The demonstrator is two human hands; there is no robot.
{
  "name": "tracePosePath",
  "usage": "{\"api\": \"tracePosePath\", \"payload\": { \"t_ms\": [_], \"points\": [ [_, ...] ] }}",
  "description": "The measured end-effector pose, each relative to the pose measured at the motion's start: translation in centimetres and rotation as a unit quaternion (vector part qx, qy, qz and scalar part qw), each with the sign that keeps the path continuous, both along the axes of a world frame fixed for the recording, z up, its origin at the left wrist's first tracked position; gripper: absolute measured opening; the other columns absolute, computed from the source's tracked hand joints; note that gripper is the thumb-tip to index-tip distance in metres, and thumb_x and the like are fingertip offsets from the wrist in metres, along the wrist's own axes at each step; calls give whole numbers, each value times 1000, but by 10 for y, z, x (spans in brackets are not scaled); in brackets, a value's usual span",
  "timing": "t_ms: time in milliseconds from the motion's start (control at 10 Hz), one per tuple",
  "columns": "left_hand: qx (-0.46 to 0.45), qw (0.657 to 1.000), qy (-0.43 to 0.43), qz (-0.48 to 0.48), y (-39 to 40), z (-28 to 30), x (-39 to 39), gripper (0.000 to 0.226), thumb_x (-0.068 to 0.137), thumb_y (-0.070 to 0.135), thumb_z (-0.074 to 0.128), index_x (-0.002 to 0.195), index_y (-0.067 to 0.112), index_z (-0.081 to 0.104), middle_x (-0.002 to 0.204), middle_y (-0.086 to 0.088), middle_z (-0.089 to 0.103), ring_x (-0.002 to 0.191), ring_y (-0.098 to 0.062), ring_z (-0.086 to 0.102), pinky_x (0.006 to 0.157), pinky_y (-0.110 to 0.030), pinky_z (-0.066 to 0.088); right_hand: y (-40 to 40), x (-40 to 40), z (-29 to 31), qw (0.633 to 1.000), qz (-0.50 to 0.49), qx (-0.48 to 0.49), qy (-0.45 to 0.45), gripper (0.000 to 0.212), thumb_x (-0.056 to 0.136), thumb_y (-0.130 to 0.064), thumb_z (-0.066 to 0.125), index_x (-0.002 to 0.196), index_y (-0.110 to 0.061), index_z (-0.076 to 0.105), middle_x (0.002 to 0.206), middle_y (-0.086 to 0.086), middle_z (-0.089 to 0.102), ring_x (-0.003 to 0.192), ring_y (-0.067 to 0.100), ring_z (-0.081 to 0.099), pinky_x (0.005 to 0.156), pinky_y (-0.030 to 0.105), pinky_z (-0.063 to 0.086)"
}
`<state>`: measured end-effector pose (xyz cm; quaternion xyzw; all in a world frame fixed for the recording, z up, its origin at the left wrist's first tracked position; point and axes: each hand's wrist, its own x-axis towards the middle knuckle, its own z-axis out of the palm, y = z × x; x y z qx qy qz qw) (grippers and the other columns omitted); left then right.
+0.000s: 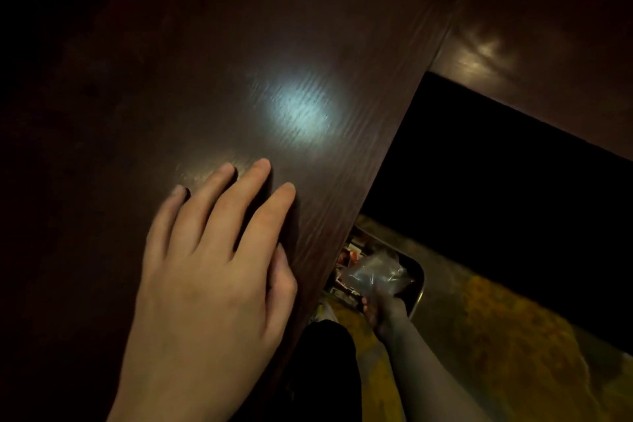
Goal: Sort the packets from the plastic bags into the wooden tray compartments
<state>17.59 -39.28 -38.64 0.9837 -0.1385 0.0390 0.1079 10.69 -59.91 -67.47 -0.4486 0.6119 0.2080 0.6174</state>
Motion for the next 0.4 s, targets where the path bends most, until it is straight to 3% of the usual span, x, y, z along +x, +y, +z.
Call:
{"api": "tracePosePath", "payload": {
  "t_ms": [200,300,400],
  "points": [
    [-6,1000,-4,1,-1,-2,0,47,84,24,43,129,18,54,142,-6,50,134,-28,41,111,-51,27,-5,-1,6,1000,9,7,-4,25,93,-32,54,89,-7,59,76,8,61,56,18,59,37,23,48],
    [-10,1000,-1,2,0,-1,1,47,84,25,43,130,18,53,142,-6,49,134,-28,40,112,-51,27,-9,12,45,990,62,-95,-86,20,93,-19,55,102,-3,61,76,4,61,63,19,59,53,24,47],
    [-1,1000,7,2,0,2,0,48,85,25,42,131,19,53,142,-5,49,134,-28,41,110,-53,30,-16,31,142,911,83,-269,-301,13,91,-13,54,93,-24,61,79,-8,62,74,9,61,66,20,48]
  ]
}}
